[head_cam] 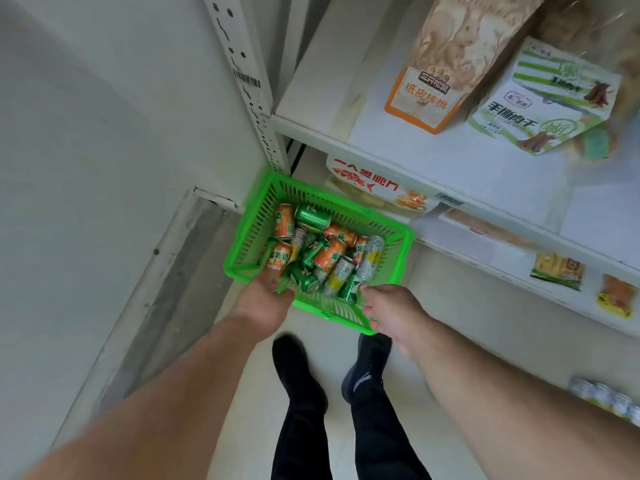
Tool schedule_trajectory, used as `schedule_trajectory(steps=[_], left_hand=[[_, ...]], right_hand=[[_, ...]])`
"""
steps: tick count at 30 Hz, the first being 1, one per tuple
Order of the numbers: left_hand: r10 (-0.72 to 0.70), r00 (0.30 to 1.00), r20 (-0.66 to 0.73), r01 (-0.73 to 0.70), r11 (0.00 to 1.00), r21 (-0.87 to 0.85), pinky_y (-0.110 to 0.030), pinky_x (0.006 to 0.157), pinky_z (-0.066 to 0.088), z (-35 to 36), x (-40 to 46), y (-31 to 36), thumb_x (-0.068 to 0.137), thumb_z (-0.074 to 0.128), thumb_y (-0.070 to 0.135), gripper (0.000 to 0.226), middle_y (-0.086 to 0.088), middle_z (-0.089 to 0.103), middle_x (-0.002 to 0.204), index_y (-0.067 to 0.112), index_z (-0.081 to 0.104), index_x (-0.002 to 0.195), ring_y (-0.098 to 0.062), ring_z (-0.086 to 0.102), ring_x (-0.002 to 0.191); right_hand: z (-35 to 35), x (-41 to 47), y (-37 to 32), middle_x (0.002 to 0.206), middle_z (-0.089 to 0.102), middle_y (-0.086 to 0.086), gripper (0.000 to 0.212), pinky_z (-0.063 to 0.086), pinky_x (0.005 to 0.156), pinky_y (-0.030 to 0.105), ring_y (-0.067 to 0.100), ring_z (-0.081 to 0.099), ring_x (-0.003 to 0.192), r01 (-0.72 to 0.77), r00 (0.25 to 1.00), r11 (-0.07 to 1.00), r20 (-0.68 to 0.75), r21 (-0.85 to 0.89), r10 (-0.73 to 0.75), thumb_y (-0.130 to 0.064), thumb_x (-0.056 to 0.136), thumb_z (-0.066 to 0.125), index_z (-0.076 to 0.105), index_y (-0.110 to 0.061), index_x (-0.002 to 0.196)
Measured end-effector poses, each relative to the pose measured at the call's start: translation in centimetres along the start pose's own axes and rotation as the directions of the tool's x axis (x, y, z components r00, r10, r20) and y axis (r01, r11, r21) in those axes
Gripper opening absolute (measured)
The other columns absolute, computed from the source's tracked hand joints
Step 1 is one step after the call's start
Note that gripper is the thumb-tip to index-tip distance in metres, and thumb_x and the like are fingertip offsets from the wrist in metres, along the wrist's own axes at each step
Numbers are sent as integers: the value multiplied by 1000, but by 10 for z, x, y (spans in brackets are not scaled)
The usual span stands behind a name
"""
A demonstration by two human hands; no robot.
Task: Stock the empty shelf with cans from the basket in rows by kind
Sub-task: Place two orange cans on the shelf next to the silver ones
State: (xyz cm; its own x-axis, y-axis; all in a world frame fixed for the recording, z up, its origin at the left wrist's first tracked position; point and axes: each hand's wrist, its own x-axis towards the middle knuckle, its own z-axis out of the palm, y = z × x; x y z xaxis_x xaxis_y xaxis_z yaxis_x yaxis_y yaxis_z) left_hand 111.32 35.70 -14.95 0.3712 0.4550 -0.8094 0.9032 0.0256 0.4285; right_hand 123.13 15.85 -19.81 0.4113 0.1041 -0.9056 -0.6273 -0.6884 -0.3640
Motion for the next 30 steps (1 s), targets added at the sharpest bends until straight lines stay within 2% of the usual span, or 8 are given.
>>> schedule_trajectory(steps=[5,11,16,18,20,22,26,30], left_hand=[[-10,1000,23,9,999,33,-32,108,41,32,57,-19,97,64,28,60,-6,50,149,14,41,150,-25,51,134],[-36,997,68,36,999,4,-35,107,43,66,107,-44,96,65,30,64,-5,50,150,16,39,152,-24,51,133],[-46,997,65,44,999,20,-34,106,43,79,135,-61,96,66,30,65,-6,49,151,17,39,153,-25,52,133],[-49,998,44,48,999,22,-37,108,44,80,147,-66,95,66,29,65,-7,49,152,16,39,153,-26,51,134],[-36,999,-4,36,999,41,-37,109,43,79,162,-69,94,68,28,65,-10,50,150,13,41,151,-28,52,134],[-12,998,-63,17,997,76,-32,101,44,77,182,-72,93,69,27,61,-11,55,144,10,46,147,-30,55,130],[30,988,-153,-1,983,186,-28,71,41,74,233,-84,88,72,27,36,-11,68,103,11,61,118,-32,65,91],[35,978,-204,16,971,240,-28,69,42,79,283,-101,83,76,23,37,-11,66,101,9,61,113,-29,61,82]], right_hand=[[8,65,17,80,41,5,71,43,84,35,23,41,76,-43,998,999,-38,-11,43,-56,73,69,58,8,102],[3,126,33,85,57,8,57,57,85,45,25,56,79,-52,991,997,-123,-50,45,-45,86,70,64,5,113],[16,159,35,73,49,11,66,44,69,39,18,41,76,-40,993,998,-112,-40,35,-53,71,70,62,8,96],[24,170,32,74,61,19,64,60,80,48,39,74,84,-40,995,998,-94,-58,34,-53,74,73,61,8,92],[35,179,26,74,57,24,55,43,62,42,31,64,65,-32,997,998,-77,-59,28,-52,76,74,61,1,86],[46,195,21,89,63,30,65,61,84,55,35,71,84,-30,995,998,-101,-62,24,-51,76,75,65,5,106],[74,238,11,87,55,10,40,45,65,30,25,54,66,-25,996,996,-90,-80,18,-50,84,76,51,-19,79],[96,279,7,79,56,5,46,44,56,24,21,52,57,-75,990,995,-127,-67,66,-50,86,76,57,-18,112]])
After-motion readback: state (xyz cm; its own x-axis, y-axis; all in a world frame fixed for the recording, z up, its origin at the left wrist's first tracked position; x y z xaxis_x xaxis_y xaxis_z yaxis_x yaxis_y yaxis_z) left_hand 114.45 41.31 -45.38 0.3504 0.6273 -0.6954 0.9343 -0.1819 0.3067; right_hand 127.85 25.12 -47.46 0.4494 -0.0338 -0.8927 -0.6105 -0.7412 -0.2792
